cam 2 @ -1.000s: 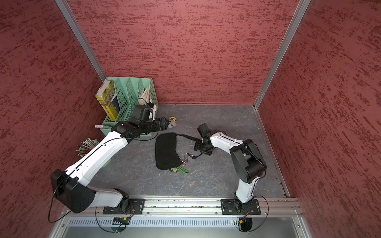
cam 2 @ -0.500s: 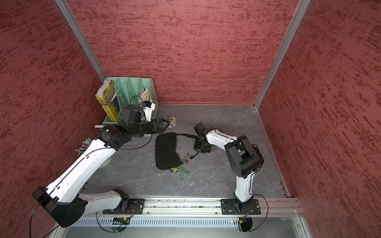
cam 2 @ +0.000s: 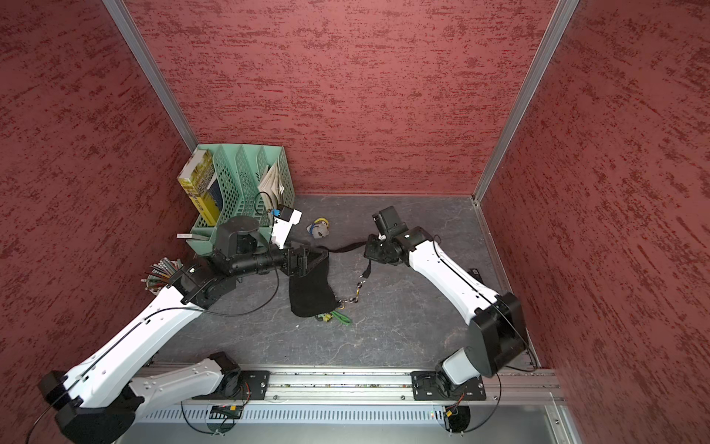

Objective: Remove the decoration from the bag
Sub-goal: Pick up the bag from the center of the board.

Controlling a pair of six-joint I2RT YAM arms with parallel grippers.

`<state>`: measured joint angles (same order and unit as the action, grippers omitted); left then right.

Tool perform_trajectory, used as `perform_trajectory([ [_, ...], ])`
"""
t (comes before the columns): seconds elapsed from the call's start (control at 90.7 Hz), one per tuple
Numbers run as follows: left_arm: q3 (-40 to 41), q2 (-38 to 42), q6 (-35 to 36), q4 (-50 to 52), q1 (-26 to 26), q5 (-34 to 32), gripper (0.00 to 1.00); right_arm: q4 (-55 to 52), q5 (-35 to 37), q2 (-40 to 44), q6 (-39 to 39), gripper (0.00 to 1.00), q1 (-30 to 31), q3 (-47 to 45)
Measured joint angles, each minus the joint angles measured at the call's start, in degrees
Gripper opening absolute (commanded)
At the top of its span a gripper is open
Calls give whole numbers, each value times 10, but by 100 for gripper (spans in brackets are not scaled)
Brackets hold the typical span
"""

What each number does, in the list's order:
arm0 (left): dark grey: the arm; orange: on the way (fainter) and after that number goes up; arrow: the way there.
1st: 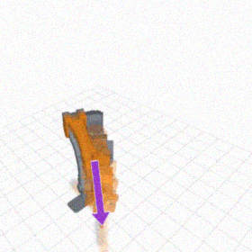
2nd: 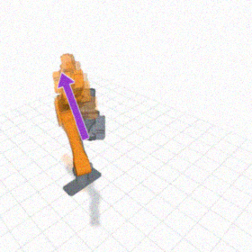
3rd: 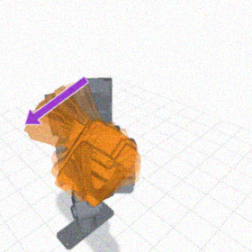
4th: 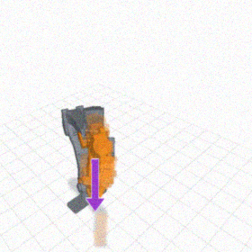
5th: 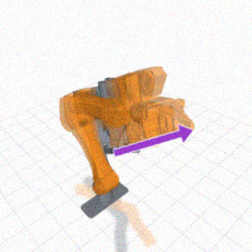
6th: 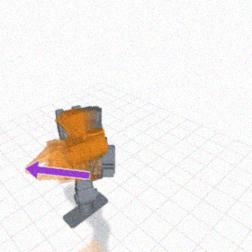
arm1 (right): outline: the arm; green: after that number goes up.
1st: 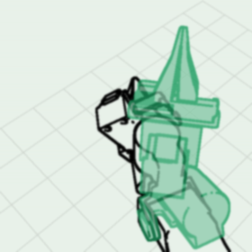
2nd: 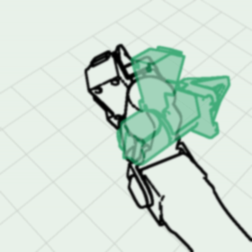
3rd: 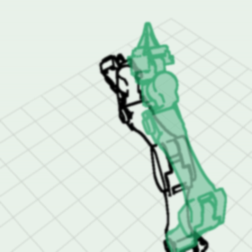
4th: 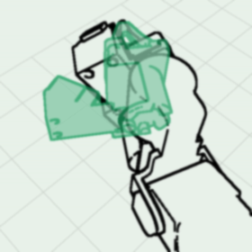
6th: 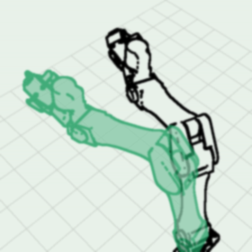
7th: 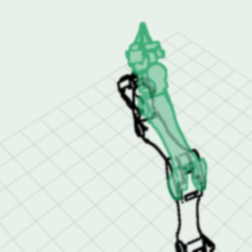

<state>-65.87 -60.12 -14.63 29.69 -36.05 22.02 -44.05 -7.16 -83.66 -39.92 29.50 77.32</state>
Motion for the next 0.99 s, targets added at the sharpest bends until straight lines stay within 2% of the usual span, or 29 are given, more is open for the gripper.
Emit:
perform_trajectory([
  [0.187, 21, -20, 38, -55, 0, 96, 82, -4, -29, 64, 3, 0, 0, 44],
  [0.441, 75, -64, 44, -164, 0, 191, 82, -10, -80, 77, 1, 0, 0, 63],
  [0.815, 86, -143, 43, -249, -34, 229, 82, -7, -137, 114, -9, 0, 1, 110],
  [0.992, 108, -160, 40, -298, -42, 243, 77, -9, -149, 114, -10, 0, 1, 145],
])
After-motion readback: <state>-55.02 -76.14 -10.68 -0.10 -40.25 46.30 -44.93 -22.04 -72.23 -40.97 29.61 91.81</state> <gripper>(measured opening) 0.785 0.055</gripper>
